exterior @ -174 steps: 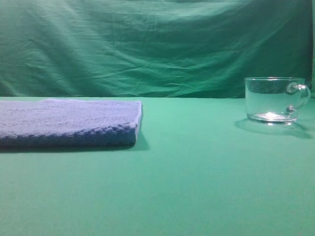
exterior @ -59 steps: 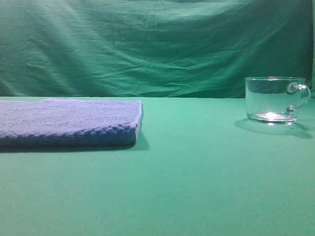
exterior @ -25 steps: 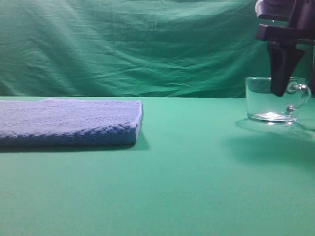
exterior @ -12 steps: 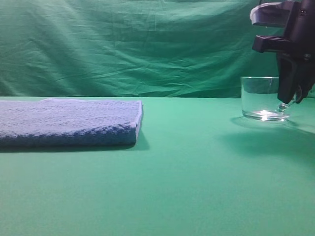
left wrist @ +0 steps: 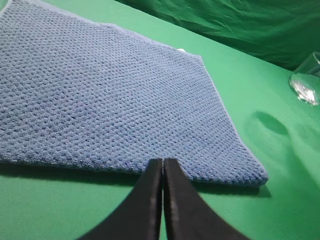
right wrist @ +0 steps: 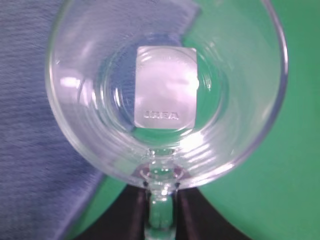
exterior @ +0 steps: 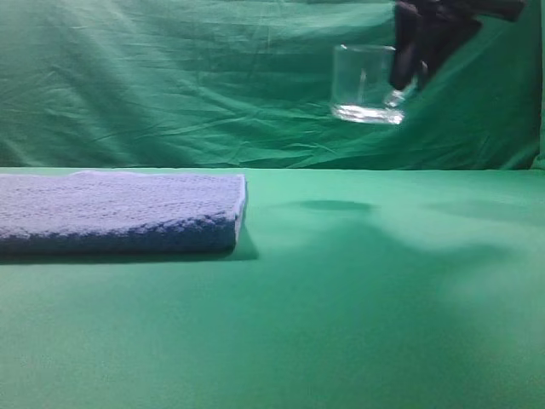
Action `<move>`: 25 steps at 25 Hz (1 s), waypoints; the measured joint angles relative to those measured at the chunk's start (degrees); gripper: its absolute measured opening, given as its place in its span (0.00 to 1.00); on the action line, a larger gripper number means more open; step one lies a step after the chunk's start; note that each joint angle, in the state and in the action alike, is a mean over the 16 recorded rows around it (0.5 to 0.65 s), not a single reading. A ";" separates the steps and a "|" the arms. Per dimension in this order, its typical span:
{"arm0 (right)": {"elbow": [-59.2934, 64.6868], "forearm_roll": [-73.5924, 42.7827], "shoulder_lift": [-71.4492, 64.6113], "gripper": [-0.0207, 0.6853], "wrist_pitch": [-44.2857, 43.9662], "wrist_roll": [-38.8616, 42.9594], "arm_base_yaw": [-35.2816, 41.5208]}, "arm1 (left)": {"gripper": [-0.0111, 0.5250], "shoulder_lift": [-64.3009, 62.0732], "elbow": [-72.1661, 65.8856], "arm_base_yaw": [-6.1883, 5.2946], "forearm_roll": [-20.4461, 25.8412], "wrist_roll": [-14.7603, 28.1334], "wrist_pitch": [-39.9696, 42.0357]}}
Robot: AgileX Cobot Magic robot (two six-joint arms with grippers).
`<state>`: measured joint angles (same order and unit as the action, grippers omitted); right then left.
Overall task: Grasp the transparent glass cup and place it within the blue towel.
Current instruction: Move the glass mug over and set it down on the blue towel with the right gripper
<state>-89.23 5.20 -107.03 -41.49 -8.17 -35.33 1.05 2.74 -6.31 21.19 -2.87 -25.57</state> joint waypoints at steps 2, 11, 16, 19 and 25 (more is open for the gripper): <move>-2.41 0.08 -2.60 0.18 0.53 -0.12 -2.94 | 0.02 0.00 0.00 0.00 0.00 0.00 0.00; -8.75 0.32 -14.66 0.21 4.53 -0.82 -10.55 | 0.02 0.00 0.00 0.00 0.00 0.00 0.00; -10.24 0.41 -17.50 0.38 4.88 -1.18 -11.55 | 0.02 0.00 0.00 0.00 0.00 0.00 0.00; -11.50 0.44 -17.06 0.50 3.08 -1.00 -11.66 | 0.02 0.00 0.00 0.00 0.00 0.00 0.00; -15.40 0.50 -11.95 0.56 -4.98 0.65 -11.66 | 0.02 0.00 0.00 0.00 0.00 0.00 0.00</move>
<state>-104.63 5.70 -118.98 -46.47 -7.53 -46.99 1.05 2.74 -6.31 21.19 -2.87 -25.57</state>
